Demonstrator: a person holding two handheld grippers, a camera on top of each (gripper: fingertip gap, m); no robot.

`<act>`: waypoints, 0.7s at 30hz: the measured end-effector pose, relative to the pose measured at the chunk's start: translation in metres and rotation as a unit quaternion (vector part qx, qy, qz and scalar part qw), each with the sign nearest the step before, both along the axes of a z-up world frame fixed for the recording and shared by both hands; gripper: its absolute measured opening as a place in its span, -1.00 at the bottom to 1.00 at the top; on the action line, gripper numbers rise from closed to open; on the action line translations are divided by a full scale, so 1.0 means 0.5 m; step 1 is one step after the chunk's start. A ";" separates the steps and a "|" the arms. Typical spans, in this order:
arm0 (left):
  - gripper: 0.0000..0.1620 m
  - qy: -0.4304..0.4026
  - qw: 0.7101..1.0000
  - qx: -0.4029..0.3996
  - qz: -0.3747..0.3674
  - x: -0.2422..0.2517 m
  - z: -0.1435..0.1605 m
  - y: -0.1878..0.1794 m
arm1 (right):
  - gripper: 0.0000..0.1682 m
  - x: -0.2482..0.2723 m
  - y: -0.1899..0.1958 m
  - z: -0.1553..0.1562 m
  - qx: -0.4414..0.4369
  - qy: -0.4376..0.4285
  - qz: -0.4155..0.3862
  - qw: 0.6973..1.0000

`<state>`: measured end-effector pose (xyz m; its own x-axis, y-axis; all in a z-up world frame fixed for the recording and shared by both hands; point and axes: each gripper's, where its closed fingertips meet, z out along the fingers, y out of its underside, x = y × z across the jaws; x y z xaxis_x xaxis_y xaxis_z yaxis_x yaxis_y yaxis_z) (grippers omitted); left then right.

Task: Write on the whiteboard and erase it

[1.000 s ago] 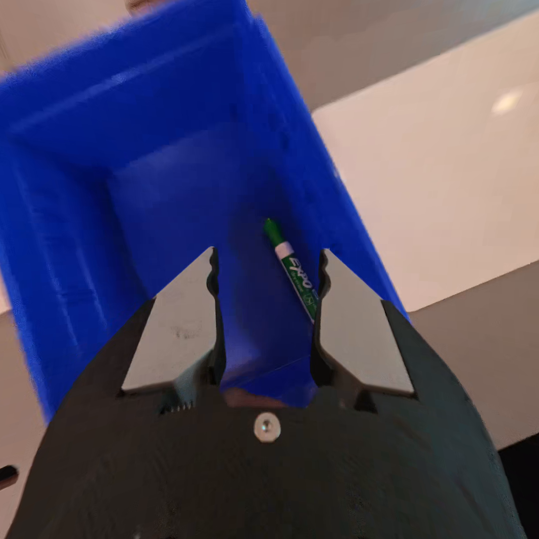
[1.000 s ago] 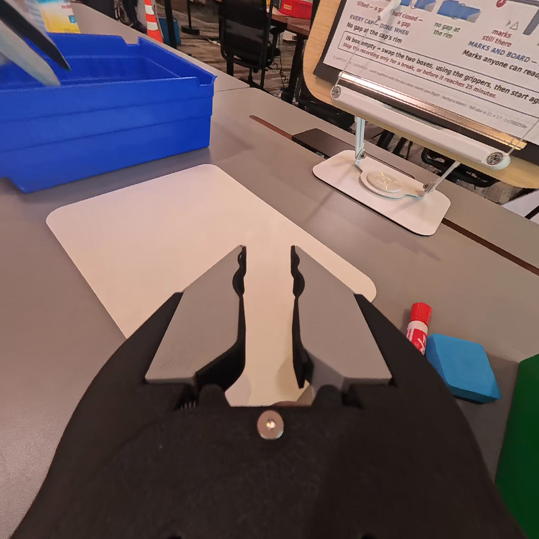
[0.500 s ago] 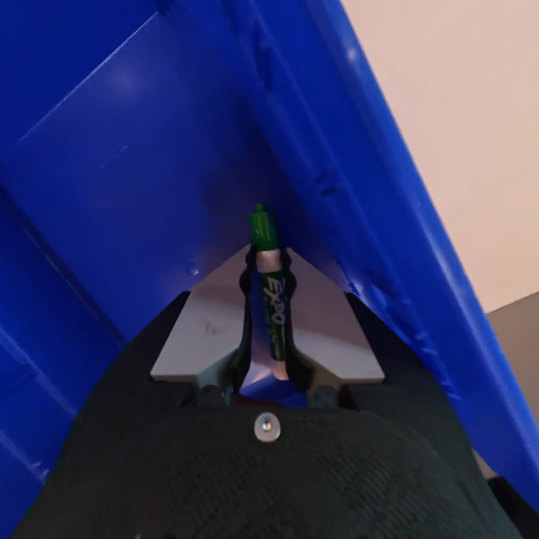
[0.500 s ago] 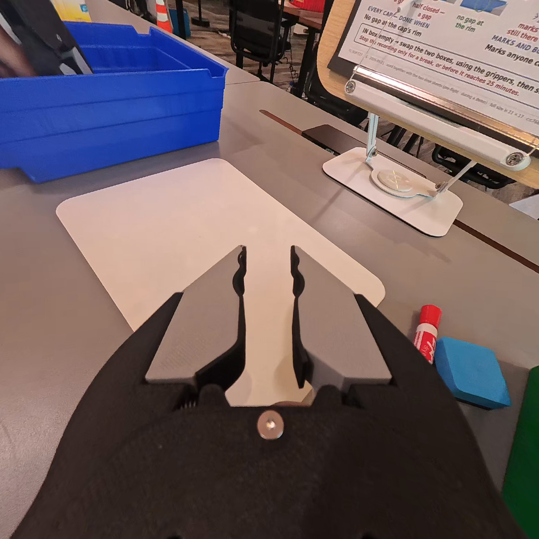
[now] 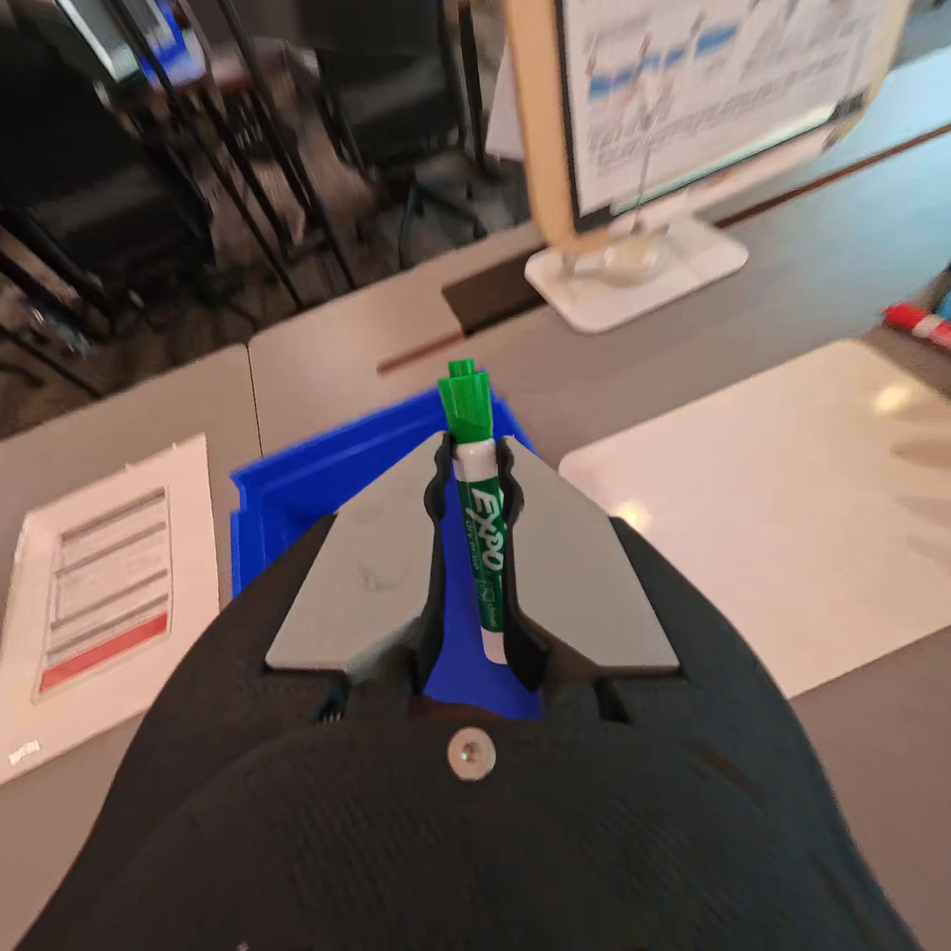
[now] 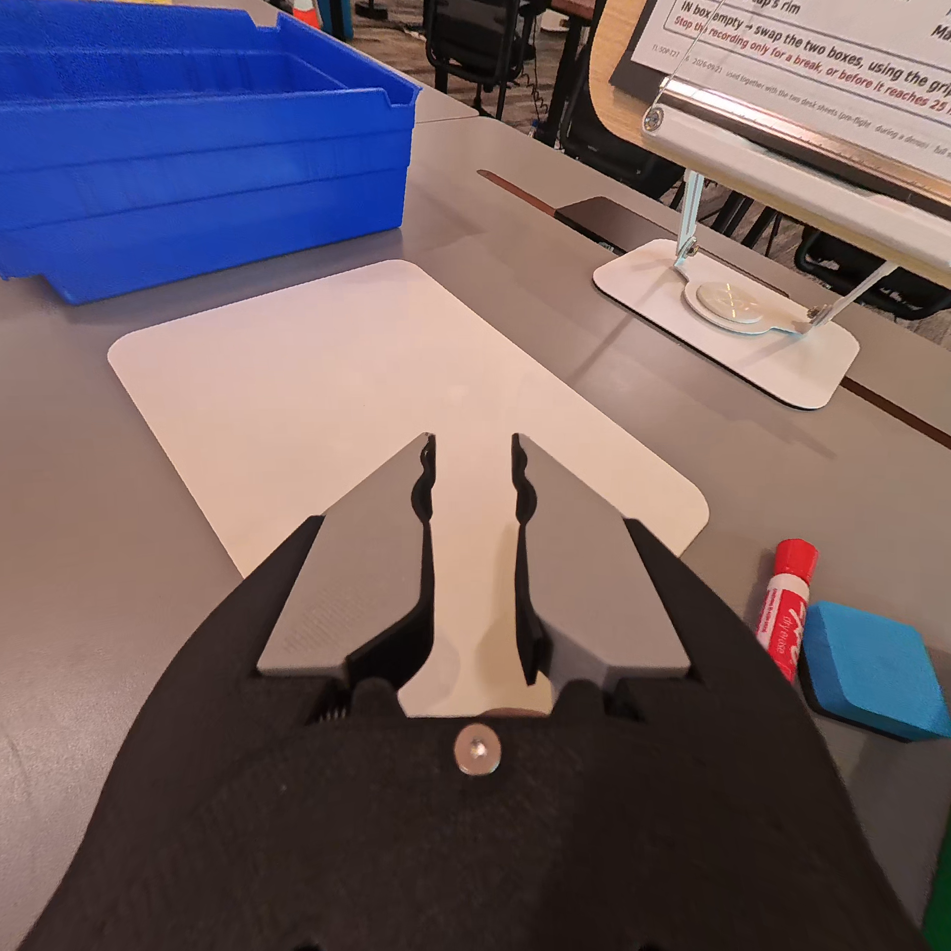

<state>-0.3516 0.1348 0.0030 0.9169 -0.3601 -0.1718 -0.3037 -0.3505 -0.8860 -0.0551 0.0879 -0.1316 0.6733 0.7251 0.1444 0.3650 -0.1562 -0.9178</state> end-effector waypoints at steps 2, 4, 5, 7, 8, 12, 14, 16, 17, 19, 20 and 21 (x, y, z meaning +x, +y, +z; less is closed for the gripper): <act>-0.81 -0.013 0.998 0.052 -0.021 0.044 0.057 -0.015 | -0.69 -0.002 0.001 -0.008 -0.006 -0.002 0.003 1.000; -0.81 -0.040 0.992 0.090 -0.080 0.121 0.098 -0.042 | -0.69 -0.005 0.001 -0.011 -0.007 -0.002 0.007 1.000; -0.81 -0.055 0.988 0.100 -0.106 0.162 0.109 -0.055 | -0.69 -0.007 0.000 -0.011 -0.006 0.000 0.010 1.000; -0.81 -0.074 0.979 0.110 -0.156 0.248 0.110 -0.079 | -0.69 -0.012 -0.002 -0.009 -0.005 0.007 0.018 1.000; -0.81 -0.078 0.975 0.114 -0.177 0.292 0.103 -0.088 | -0.69 -0.015 -0.004 -0.006 -0.004 0.013 0.022 1.000; -0.80 -0.116 0.951 0.106 -0.267 0.464 0.043 -0.116 | -0.68 -0.027 -0.020 0.022 0.005 0.062 0.056 0.996; -0.81 -0.146 0.940 0.081 -0.297 0.524 0.000 -0.108 | -0.67 -0.028 -0.028 0.040 0.009 0.093 0.072 0.993; -0.81 -0.187 0.926 0.066 -0.320 0.565 -0.031 -0.095 | -0.65 -0.028 -0.035 0.053 0.005 0.122 0.089 0.988; -0.81 -0.206 0.925 0.059 -0.314 0.572 -0.045 -0.081 | -0.64 -0.027 -0.036 0.056 0.000 0.134 0.094 0.986; -0.80 -0.250 0.911 0.063 -0.323 0.582 -0.055 -0.070 | -0.61 -0.025 -0.037 0.058 -0.013 0.151 0.103 0.983; -0.80 -0.271 0.904 0.067 -0.324 0.583 -0.059 -0.068 | -0.61 -0.025 -0.035 0.057 -0.018 0.156 0.103 0.982; -0.80 -0.281 0.902 0.063 -0.321 0.583 -0.068 -0.065 | -0.59 -0.025 -0.031 0.052 -0.024 0.156 0.101 0.982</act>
